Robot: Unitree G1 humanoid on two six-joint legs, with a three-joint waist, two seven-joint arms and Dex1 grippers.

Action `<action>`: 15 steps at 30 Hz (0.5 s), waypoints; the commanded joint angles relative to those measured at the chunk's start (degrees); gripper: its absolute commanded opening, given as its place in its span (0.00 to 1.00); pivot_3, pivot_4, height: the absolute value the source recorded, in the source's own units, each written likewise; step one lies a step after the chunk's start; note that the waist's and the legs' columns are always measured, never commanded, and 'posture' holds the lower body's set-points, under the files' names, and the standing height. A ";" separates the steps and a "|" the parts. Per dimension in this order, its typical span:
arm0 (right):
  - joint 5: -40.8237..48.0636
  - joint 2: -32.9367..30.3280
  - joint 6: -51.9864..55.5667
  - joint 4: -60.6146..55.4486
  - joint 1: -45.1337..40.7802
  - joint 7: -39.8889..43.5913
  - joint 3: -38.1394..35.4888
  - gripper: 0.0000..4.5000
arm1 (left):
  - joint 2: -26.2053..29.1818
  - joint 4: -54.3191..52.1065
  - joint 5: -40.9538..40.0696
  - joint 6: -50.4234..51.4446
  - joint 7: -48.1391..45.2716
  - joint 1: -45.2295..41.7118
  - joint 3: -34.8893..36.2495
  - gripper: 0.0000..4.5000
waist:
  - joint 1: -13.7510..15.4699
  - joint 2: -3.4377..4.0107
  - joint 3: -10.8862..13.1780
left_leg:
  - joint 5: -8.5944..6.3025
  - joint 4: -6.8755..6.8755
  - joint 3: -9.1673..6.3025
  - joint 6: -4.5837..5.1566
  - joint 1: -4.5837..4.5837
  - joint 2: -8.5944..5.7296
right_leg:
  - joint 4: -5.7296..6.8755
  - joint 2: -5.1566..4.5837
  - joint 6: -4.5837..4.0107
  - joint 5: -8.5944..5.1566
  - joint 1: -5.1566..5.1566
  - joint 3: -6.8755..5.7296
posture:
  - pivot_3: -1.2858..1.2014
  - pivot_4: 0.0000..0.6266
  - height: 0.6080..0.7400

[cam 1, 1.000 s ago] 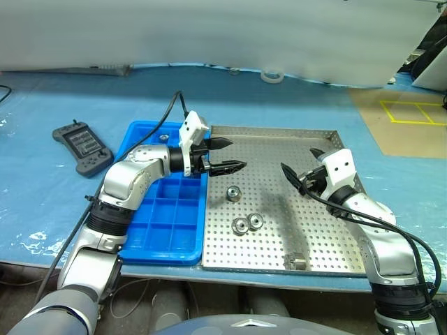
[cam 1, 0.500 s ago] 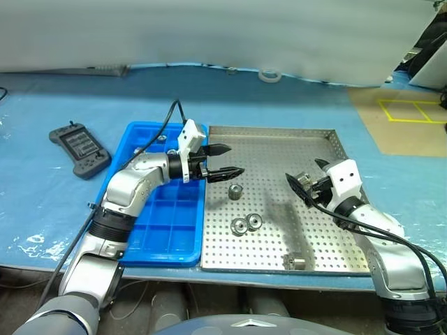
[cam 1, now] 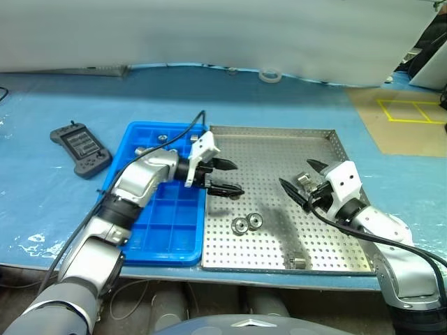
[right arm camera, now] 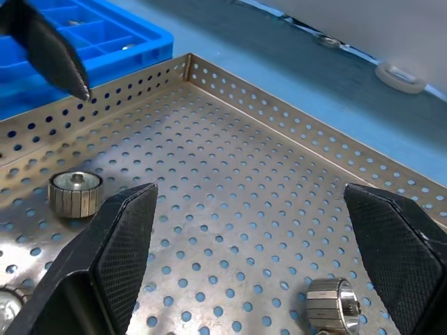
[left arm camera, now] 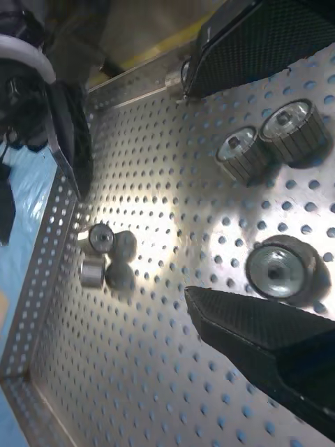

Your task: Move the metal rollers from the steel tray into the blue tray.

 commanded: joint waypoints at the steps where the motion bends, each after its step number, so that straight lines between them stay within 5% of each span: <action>1: -1.87 -0.41 -0.25 -2.39 1.70 -1.47 -0.05 0.99 | -2.35 2.94 1.63 -0.02 -7.08 -6.04 -4.46 1.00 | 0.04 0.02 0.00 | 0.00 -0.02 0.00 0.00 -0.01 0.00 | 0.01 0.00 0.00 0.00 0.00 -0.02 | 0.37 0.24 1.00; 9: -3.72 0.72 0.50 -6.19 8.40 -4.52 -1.30 0.99 | -1.25 9.14 9.96 -11.04 -16.00 -6.41 -11.80 1.00 | -1.01 0.08 -0.04 | -0.09 -0.07 0.02 0.18 -0.02 0.04 | -0.01 0.03 -0.01 0.00 -0.03 -0.02 | 0.33 0.24 1.00; 15: -3.72 1.13 0.67 -8.74 12.43 -5.61 -2.39 0.99 | -5.17 17.98 12.44 -17.40 -12.53 -8.64 -8.17 1.00 | -1.58 0.09 -0.03 | -0.28 0.16 0.03 0.44 -0.04 -0.07 | -0.10 -0.12 -0.04 -0.02 0.11 0.01 | 0.32 0.24 1.00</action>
